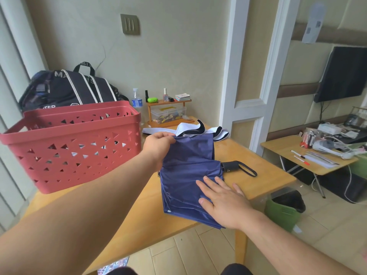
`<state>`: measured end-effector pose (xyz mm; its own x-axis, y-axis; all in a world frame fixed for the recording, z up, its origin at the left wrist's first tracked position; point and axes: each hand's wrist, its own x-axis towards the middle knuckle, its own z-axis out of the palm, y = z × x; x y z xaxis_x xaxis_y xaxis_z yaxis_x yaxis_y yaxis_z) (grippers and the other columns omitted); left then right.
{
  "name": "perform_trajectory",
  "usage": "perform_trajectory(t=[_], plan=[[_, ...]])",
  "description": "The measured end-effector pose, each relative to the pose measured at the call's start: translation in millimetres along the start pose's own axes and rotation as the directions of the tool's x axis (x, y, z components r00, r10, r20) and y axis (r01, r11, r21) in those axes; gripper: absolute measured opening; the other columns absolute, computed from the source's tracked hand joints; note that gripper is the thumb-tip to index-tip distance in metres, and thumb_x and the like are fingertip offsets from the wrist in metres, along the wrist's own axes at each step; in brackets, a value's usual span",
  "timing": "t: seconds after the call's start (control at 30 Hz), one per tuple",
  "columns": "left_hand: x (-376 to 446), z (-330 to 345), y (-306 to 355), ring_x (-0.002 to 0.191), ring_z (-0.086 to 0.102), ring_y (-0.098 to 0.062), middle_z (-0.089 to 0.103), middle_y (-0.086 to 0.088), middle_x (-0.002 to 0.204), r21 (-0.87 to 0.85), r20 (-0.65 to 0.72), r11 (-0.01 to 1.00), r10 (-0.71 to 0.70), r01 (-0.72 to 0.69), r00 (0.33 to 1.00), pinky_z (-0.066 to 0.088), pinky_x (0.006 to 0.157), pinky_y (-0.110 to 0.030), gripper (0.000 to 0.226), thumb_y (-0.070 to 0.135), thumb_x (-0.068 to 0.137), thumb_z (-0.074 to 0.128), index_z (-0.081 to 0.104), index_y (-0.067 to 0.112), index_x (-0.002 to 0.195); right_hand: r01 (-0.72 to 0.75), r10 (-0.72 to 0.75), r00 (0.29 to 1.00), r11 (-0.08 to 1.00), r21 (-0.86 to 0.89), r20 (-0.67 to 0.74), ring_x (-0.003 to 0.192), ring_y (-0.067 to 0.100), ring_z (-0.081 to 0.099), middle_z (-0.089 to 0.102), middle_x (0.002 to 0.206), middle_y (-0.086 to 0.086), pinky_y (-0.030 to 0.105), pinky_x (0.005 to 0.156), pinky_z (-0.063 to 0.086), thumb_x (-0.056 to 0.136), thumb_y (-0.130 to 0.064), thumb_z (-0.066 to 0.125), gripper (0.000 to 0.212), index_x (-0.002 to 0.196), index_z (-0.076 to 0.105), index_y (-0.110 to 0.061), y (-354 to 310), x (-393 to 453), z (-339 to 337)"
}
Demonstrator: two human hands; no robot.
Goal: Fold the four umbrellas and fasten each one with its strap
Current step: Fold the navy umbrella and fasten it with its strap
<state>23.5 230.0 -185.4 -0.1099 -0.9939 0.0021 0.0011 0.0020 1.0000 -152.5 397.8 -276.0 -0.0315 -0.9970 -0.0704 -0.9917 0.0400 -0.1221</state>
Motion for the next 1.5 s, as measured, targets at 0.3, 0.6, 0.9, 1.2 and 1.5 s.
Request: perform_trajectory(t=[0.3,0.6,0.9,1.2,1.5], plan=[[-37,-5,-5,0.096,0.058,-0.016,0.070,0.006,0.103,-0.015,0.090,1.000,0.019,-0.017,0.996,0.046,0.086,-0.034,0.025,0.014,0.090,0.063,0.082,0.022,0.104,-0.002,0.001,1.000,1.000,0.003,0.024,0.158,0.009,-0.013,-0.016,0.167,-0.027,0.055,0.127,-0.003,0.104,-0.065,0.009,0.056,0.158,-0.004,-0.057,1,1,0],[-61,-31,-63,0.075,0.063,-0.016,0.064,-0.010,0.098,0.030,0.187,0.999,-0.039,0.034,0.982,0.050,0.064,-0.021,0.032,0.003,0.094,0.073,0.074,0.022,0.119,0.017,-0.020,0.999,0.997,0.081,0.043,0.158,0.006,-0.010,-0.009,0.169,-0.027,0.053,0.126,-0.001,0.104,-0.066,0.021,0.060,0.160,0.003,-0.054,6,2,-6],[-67,-23,-57,0.051,0.046,-0.010,0.059,0.001,0.070,-0.084,0.116,0.994,-0.056,0.066,0.992,0.044,0.059,-0.026,0.019,0.002,0.098,0.064,0.075,0.017,0.102,0.069,0.196,0.909,0.799,0.597,-0.367,0.096,0.006,0.068,0.074,0.100,-0.021,0.033,0.089,0.051,0.097,-0.043,0.067,0.010,0.089,0.071,-0.038,6,-3,-33],[-72,-17,-49,0.047,0.055,0.000,0.065,-0.004,0.085,-0.087,0.107,0.996,0.004,0.005,0.994,0.044,0.049,-0.015,0.015,0.006,0.101,0.064,0.073,0.017,0.106,0.097,0.220,0.930,0.626,0.774,-0.294,0.091,0.018,0.069,0.070,0.102,0.000,0.038,0.083,0.060,0.084,-0.011,0.084,0.069,0.136,0.049,-0.040,-2,35,-59],[-75,-25,-69,0.069,0.071,-0.011,0.072,-0.002,0.084,-0.137,0.253,0.981,-0.102,0.140,0.962,0.056,0.065,-0.022,0.029,0.003,0.103,0.057,0.057,0.024,0.123,0.039,0.300,0.907,0.640,0.768,-0.296,0.071,0.004,0.062,0.072,0.081,-0.007,0.013,0.065,0.046,0.080,-0.005,0.087,0.026,0.095,0.076,-0.023,24,0,-67]])
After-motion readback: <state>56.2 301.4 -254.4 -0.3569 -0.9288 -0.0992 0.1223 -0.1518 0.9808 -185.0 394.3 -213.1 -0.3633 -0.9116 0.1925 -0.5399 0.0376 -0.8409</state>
